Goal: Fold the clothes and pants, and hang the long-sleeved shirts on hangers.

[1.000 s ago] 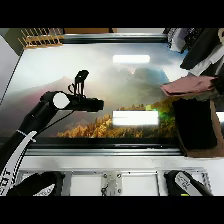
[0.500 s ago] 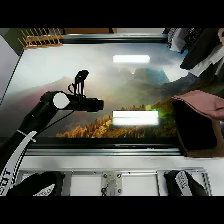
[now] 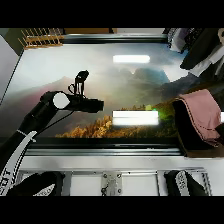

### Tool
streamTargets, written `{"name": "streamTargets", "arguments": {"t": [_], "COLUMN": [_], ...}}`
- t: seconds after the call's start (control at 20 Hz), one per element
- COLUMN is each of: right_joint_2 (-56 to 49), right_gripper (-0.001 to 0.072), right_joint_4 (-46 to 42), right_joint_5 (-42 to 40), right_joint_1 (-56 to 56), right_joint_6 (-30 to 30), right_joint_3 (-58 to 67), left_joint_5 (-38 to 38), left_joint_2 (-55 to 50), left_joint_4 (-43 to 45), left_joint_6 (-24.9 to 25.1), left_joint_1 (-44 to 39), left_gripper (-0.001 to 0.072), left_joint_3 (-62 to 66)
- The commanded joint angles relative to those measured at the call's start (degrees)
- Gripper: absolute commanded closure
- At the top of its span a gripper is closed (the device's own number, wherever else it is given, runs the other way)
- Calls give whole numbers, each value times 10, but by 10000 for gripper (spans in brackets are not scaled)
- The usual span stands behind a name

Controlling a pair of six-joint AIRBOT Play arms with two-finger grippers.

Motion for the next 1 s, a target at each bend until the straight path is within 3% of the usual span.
{"name": "streamTargets", "arguments": {"t": [0.0, 0.1, 0.15, 0.2, 0.25, 0.4, 0.6, 0.8, 0.95], "right_joint_2": [2, 2, 2, 2, 2, 3, -3, -52, -121], "right_gripper": [695, 683, 525, 242, 67, 69, 70, 70, 70], "right_joint_4": [-42, -48, -48, -47, -45, 38, 275, 294, 293], "right_joint_5": [-5, -9, -17, -27, -39, -80, -120, -185, -261], "right_joint_1": [0, 0, 0, 0, 0, 18, 172, 467, 620], "right_joint_6": [2, -3, -17, -34, -50, -145, -291, -299, -299], "right_joint_3": [-15, -15, -15, -14, -7, 49, 125, 134, 134], "left_joint_5": [-2, -2, -2, -2, -2, -1, 5, 9, 5], "left_joint_2": [0, 0, 0, 0, 0, 0, 3, 33, 55], "left_joint_4": [0, 0, 0, 0, 0, 0, 0, 0, 0], "left_joint_6": [0, 0, 0, 0, 0, 0, -30, -35, -34], "left_joint_1": [0, 0, 0, 0, 0, 0, 21, 89, 120], "left_gripper": [699, 700, 699, 699, 699, 699, 699, 699, 699], "left_joint_3": [0, 0, 0, 0, 0, 0, 0, 0, 0]}}
